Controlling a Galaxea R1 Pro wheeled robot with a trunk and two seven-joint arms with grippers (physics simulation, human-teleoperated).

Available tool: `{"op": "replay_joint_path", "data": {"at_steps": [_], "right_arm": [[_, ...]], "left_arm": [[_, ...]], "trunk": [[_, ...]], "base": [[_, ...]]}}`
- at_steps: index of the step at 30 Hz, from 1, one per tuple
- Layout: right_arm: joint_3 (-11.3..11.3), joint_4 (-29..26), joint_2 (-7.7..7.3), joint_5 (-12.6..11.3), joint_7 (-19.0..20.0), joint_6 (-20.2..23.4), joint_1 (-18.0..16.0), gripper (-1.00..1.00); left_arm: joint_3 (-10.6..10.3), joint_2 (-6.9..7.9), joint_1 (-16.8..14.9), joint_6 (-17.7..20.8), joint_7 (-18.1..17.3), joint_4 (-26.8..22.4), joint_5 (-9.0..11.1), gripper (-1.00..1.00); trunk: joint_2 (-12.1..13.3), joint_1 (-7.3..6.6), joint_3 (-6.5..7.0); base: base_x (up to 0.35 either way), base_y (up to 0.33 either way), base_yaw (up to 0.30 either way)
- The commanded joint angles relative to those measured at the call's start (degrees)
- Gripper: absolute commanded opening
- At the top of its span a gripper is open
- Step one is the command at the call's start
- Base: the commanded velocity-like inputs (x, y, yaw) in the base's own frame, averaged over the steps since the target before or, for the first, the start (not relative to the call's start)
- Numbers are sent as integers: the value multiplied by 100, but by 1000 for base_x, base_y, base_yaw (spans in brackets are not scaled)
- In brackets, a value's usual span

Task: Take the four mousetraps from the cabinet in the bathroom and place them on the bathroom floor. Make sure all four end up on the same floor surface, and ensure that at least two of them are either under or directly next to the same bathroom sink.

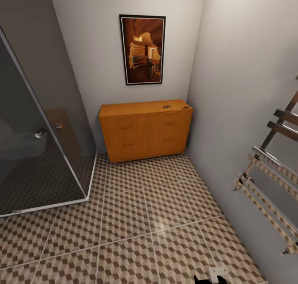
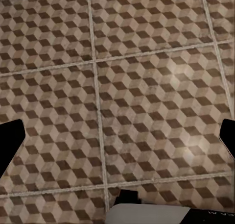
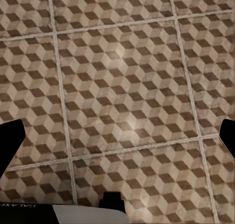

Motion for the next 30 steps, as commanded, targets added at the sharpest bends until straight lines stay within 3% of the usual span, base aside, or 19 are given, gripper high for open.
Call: {"op": "replay_joint_path", "data": {"at_steps": [1, 30], "right_arm": [[49, 4, -1, -60, 6, -20, -5, 100], [49, 7, -30, -44, 19, -51, -5, 100]], "left_arm": [[-50, -4, -11, -35, 13, 24, 43, 100], [-50, -20, -12, -35, 13, 24, 44, 100]], "trunk": [[-10, 6, -10], [-10, 6, -10]], "base": [[330, -99, 0], [326, -66, 0]]}}
